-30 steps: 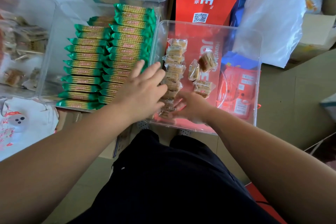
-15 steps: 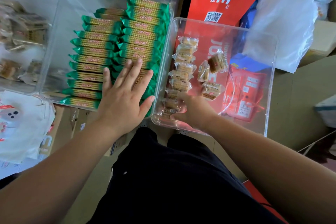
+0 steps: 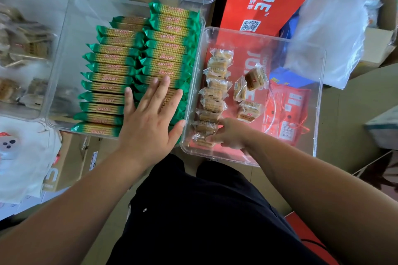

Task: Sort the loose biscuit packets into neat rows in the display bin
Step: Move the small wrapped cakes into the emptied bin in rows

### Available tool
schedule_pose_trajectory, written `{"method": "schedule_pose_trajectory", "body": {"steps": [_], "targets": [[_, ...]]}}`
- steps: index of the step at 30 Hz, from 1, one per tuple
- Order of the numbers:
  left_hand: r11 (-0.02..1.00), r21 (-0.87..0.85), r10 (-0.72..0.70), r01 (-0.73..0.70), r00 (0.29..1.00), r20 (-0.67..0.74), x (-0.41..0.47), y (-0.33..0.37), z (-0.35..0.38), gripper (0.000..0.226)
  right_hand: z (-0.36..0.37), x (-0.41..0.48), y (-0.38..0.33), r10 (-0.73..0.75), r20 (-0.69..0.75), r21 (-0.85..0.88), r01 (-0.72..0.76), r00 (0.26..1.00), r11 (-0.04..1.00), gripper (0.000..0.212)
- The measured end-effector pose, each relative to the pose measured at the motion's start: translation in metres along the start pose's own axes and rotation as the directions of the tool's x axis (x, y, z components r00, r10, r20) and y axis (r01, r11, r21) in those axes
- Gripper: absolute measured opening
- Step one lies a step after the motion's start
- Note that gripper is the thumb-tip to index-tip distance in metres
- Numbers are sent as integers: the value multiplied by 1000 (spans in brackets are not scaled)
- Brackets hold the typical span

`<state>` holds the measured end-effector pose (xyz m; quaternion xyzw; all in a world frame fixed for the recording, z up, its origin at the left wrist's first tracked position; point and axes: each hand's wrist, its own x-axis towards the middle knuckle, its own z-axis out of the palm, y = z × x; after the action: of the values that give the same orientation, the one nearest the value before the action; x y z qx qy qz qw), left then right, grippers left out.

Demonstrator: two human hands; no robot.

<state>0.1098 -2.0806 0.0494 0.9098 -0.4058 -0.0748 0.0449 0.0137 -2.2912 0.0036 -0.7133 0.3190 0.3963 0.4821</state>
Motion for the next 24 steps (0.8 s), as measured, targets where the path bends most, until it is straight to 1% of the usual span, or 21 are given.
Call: {"method": "schedule_pose_trajectory", "body": {"steps": [2, 4, 5, 6, 7, 9, 10, 11, 12, 13, 15, 16, 18, 21, 24], "targets": [[1000, -7, -1, 1, 1000, -7, 1, 1, 0, 67, 0, 2, 4, -2, -1, 9, 2, 1000, 1000, 73], [1000, -16, -2, 2, 1000, -13, 3, 3, -1, 68, 1, 1, 4, -13, 0, -18, 13, 1000, 1000, 70], [1000, -21, -3, 2, 1000, -16, 4, 4, -1, 68, 1, 0, 3, -17, -8, -36, 17, 1000, 999, 76], [1000, -25, -3, 3, 1000, -19, 5, 5, -1, 68, 1, -1, 3, -15, -25, -51, 14, 1000, 999, 90], [1000, -26, -4, 3, 1000, -22, 6, 6, -1, 67, -1, -3, 2, -10, -48, -46, 8, 999, 999, 110], [1000, -22, -4, 3, 999, -31, 8, 6, -1, 66, -5, -6, 1, -10, -106, 32, 14, 994, 999, 147], [1000, -20, -4, 3, 999, -40, 10, 5, -2, 65, -8, -6, 0, -19, -129, 79, 30, 992, 996, 159], [1000, -18, -3, 2, 999, -48, 11, 5, -2, 64, -9, -6, -3, -24, -134, 119, 40, 991, 992, 165], [1000, -15, -2, 1, 999, -54, 12, 6, -2, 63, -9, -6, -5, -29, -121, 153, 48, 992, 987, 164], [1000, -12, -3, 2, 998, -59, 13, 6, -1, 63, -8, -5, -8, -31, -104, 162, 47, 994, 986, 158], [1000, -11, -5, 5, 998, -66, 15, 6, 0, 62, -2, -3, -13, -31, -106, 125, 44, 994, 991, 143], [1000, -14, -4, 3, 998, -70, 15, 7, 0, 62, 1, -2, -13, -32, -124, 103, 45, 992, 994, 138], [1000, -14, 2, -4, 997, -78, 15, 7, 2, 62, 4, -1, -13, -53, -149, 72, 64, 987, 995, 132], [1000, -3, 11, -11, 997, -82, 15, 7, 3, 62, 5, -3, -11, -119, -149, 2, 121, 982, 993, 122], [1000, 1, 21, -21, 997, -76, 15, 7, 4, 62, 7, 0, -13, -140, -128, -44, 135, 982, 990, 119]]}}
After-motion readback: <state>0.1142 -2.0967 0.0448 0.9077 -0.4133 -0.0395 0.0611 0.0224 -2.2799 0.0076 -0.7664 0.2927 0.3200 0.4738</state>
